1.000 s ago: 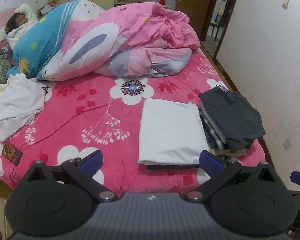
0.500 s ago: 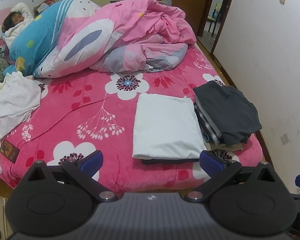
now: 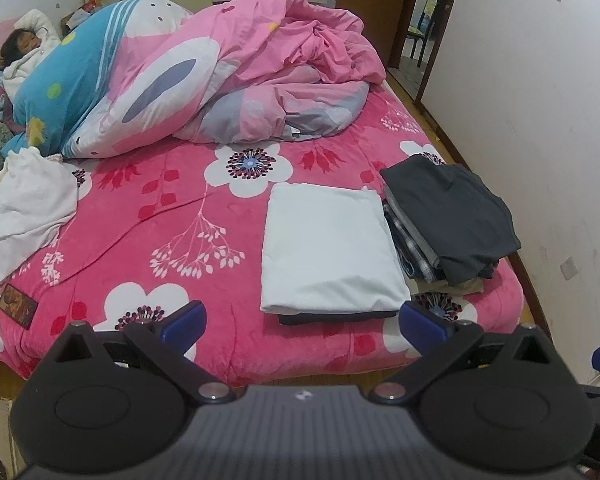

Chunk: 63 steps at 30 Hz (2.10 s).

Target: Fold clothes

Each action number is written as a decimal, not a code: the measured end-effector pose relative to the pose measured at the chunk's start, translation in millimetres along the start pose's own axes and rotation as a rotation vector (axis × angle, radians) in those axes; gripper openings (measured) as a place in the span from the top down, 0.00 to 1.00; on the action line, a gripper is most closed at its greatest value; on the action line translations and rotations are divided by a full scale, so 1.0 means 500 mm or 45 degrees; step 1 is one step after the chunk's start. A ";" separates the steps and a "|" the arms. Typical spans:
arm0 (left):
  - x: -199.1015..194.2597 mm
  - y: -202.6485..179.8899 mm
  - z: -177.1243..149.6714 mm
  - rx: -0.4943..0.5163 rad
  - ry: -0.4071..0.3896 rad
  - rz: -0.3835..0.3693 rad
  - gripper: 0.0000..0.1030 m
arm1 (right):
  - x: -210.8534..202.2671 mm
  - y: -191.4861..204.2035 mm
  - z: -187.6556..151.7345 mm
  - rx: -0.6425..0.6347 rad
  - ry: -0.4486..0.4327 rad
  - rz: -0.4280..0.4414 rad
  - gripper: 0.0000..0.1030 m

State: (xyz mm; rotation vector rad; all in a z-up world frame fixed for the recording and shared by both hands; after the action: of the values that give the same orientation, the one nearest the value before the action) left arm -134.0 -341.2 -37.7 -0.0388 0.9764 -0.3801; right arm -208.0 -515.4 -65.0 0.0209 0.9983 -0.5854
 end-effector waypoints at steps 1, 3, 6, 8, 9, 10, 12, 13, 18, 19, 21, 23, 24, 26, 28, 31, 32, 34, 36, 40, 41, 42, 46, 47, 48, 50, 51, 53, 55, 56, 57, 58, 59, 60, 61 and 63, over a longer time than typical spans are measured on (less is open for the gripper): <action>0.000 0.000 0.000 0.002 0.000 0.000 0.00 | 0.000 -0.001 -0.001 0.002 0.001 -0.001 0.01; -0.001 0.000 -0.001 0.005 0.001 0.002 0.00 | -0.001 -0.001 -0.004 0.005 0.002 -0.002 0.01; 0.005 -0.010 0.004 -0.005 0.004 0.007 0.00 | -0.002 0.000 -0.006 0.005 0.005 -0.002 0.01; 0.004 -0.009 0.003 -0.002 0.006 0.007 0.00 | -0.001 0.000 -0.006 0.005 0.005 -0.002 0.01; 0.004 -0.009 0.003 0.000 0.007 0.006 0.00 | -0.001 0.000 -0.006 0.005 0.005 -0.001 0.01; 0.003 -0.009 0.003 0.002 0.008 0.006 0.00 | 0.000 -0.001 -0.005 0.004 0.005 -0.001 0.01; 0.002 -0.008 0.002 0.004 0.008 0.004 0.00 | 0.000 -0.002 -0.005 0.008 0.007 0.000 0.01; 0.002 -0.008 0.001 0.005 0.008 0.003 0.00 | -0.001 -0.002 -0.006 0.010 0.007 0.000 0.01; 0.003 -0.008 -0.001 0.010 0.009 -0.006 0.00 | -0.001 -0.007 -0.008 0.022 0.010 -0.008 0.01; 0.003 -0.009 -0.002 0.010 0.010 -0.007 0.00 | -0.002 -0.008 -0.009 0.026 0.011 -0.010 0.01; 0.004 -0.009 -0.002 0.010 0.012 -0.010 0.00 | -0.002 -0.010 -0.008 0.030 0.010 -0.014 0.01; 0.006 -0.010 -0.002 0.011 0.015 -0.012 0.00 | -0.002 -0.011 -0.008 0.030 0.009 -0.017 0.01; 0.006 -0.011 -0.001 0.013 0.017 -0.014 0.00 | -0.001 -0.011 -0.008 0.031 0.011 -0.017 0.01; 0.008 -0.013 -0.001 0.019 0.022 -0.017 0.00 | -0.001 -0.012 -0.010 0.034 0.015 -0.019 0.01; 0.010 -0.017 -0.004 0.024 0.026 -0.020 0.00 | 0.000 -0.016 -0.009 0.038 0.018 -0.021 0.01; 0.012 -0.020 -0.006 0.031 0.030 -0.024 0.00 | 0.003 -0.021 -0.010 0.044 0.023 -0.026 0.01; 0.013 -0.021 -0.006 0.031 0.031 -0.024 0.00 | 0.004 -0.022 -0.010 0.046 0.025 -0.027 0.01; 0.016 -0.026 -0.004 0.028 0.033 -0.021 0.00 | 0.005 -0.023 -0.011 0.049 0.029 -0.028 0.01; 0.019 -0.026 -0.005 0.028 0.037 -0.022 0.00 | 0.007 -0.024 -0.011 0.049 0.033 -0.029 0.01; 0.022 -0.030 -0.003 0.027 0.040 -0.017 0.00 | 0.010 -0.026 -0.011 0.047 0.034 -0.027 0.01; 0.023 -0.031 -0.003 0.027 0.040 -0.016 0.00 | 0.011 -0.026 -0.011 0.047 0.034 -0.027 0.01; 0.023 -0.030 -0.003 0.027 0.040 -0.015 0.00 | 0.012 -0.027 -0.011 0.046 0.035 -0.027 0.01; 0.022 -0.026 -0.004 0.028 0.038 -0.012 0.00 | 0.013 -0.026 -0.010 0.046 0.036 -0.024 0.01; 0.021 -0.025 -0.003 0.029 0.037 -0.011 0.00 | 0.013 -0.026 -0.010 0.046 0.035 -0.024 0.01; 0.022 -0.026 -0.003 0.027 0.036 -0.010 0.00 | 0.013 -0.025 -0.010 0.046 0.035 -0.024 0.01; 0.022 -0.027 -0.003 0.026 0.036 -0.009 0.00 | 0.012 -0.024 -0.011 0.046 0.034 -0.025 0.01; 0.022 -0.026 -0.003 0.027 0.036 -0.010 0.00 | 0.012 -0.023 -0.011 0.046 0.034 -0.025 0.01; 0.022 -0.026 -0.004 0.028 0.036 -0.011 0.00 | 0.011 -0.022 -0.013 0.047 0.035 -0.027 0.01; 0.023 -0.027 -0.005 0.027 0.035 -0.011 0.00 | 0.010 -0.022 -0.014 0.048 0.034 -0.028 0.01; 0.024 -0.028 -0.005 0.026 0.035 -0.010 0.00 | 0.010 -0.022 -0.013 0.048 0.034 -0.029 0.01; 0.024 -0.026 -0.005 0.026 0.035 -0.011 0.00 | 0.010 -0.022 -0.013 0.049 0.034 -0.031 0.01; 0.024 -0.026 -0.004 0.027 0.035 -0.012 0.00 | 0.010 -0.021 -0.012 0.049 0.034 -0.032 0.01; 0.024 -0.025 -0.003 0.027 0.035 -0.013 0.00 | 0.011 -0.021 -0.012 0.050 0.034 -0.033 0.01; 0.024 -0.025 -0.002 0.028 0.035 -0.014 0.00 | 0.011 -0.021 -0.011 0.050 0.035 -0.034 0.01; 0.025 -0.025 -0.001 0.028 0.036 -0.015 0.00 | 0.012 -0.021 -0.010 0.050 0.035 -0.035 0.01; 0.026 -0.024 -0.001 0.027 0.037 -0.016 0.00 | 0.013 -0.020 -0.009 0.049 0.036 -0.036 0.01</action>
State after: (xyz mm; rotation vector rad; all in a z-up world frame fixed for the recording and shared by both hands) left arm -131.2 -356.9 -46.0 -0.0202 1.0015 -0.4032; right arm -213.6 -525.4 -70.1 0.0496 1.0162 -0.6318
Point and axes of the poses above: each gripper's, at about its wrist camera, not at the fingertips, and x roughly the way its jaws point, y to its left, z to its top, the point moved 9 cm from there along x, roughly the way its jaws point, and after that the axes turned 9 degrees about -z, right-handed, at the moved point
